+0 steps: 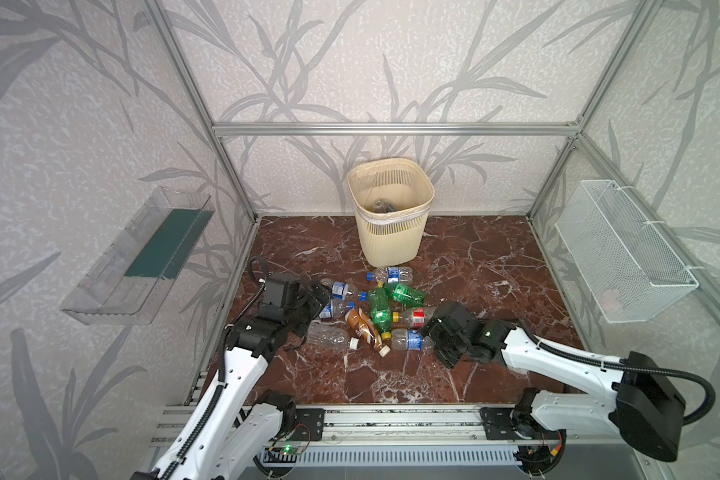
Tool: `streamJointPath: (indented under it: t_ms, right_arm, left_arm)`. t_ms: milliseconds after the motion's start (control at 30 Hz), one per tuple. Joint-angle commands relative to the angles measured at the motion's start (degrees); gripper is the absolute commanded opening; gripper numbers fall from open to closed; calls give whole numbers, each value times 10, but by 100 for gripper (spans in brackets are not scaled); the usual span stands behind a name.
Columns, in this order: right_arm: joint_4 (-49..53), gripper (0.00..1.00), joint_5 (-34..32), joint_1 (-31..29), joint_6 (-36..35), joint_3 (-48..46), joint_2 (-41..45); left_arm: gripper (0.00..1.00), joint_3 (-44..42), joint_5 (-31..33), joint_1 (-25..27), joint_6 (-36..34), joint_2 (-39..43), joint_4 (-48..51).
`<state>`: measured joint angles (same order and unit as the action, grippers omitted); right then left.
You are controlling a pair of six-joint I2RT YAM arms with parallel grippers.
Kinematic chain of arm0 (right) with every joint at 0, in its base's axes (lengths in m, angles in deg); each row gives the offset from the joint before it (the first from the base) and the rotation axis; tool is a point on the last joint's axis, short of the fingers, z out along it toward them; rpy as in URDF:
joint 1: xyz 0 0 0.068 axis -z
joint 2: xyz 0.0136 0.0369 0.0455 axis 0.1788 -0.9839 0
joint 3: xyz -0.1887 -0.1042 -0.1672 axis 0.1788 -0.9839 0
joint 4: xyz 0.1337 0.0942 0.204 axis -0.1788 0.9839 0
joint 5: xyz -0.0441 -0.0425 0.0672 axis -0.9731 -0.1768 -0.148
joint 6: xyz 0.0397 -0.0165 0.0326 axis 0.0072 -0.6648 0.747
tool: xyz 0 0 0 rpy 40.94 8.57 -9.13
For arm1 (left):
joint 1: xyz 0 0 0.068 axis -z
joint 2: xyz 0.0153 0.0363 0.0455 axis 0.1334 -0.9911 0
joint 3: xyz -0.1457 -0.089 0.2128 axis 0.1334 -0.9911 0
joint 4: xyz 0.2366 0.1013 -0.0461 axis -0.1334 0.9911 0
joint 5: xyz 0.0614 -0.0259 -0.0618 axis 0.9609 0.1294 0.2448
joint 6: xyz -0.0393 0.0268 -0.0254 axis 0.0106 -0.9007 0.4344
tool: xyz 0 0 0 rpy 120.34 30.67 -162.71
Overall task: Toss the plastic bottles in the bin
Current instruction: 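Lower the right gripper onto the blue-capped water bottle and close on it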
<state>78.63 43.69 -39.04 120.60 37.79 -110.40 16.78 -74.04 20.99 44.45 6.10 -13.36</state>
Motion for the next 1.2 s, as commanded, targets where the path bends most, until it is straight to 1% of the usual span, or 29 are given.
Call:
streamJointPath:
  t_ms: [0, 167, 667, 867, 1167]
  right_arm:
    - [-16, 82, -15, -4, 16, 25, -18]
    - [-20, 84, -33, -4, 17, 41, -43]
    - [-38, 87, -28, -10, 15, 63, -129]
    - [-5, 80, -24, -10, -3, 50, -133]
    - [94, 65, -64, -9, -48, 1, -50]
  left_arm:
    - [98, -10, -2, -6, 0, 11, 9]
    - [98, -13, -6, -11, -2, 21, 16]
    - [98, -28, -8, -17, 2, 26, 17]
    - [98, -29, -6, -19, 1, 32, 23]
    - [98, -32, -5, -20, 2, 26, 18]
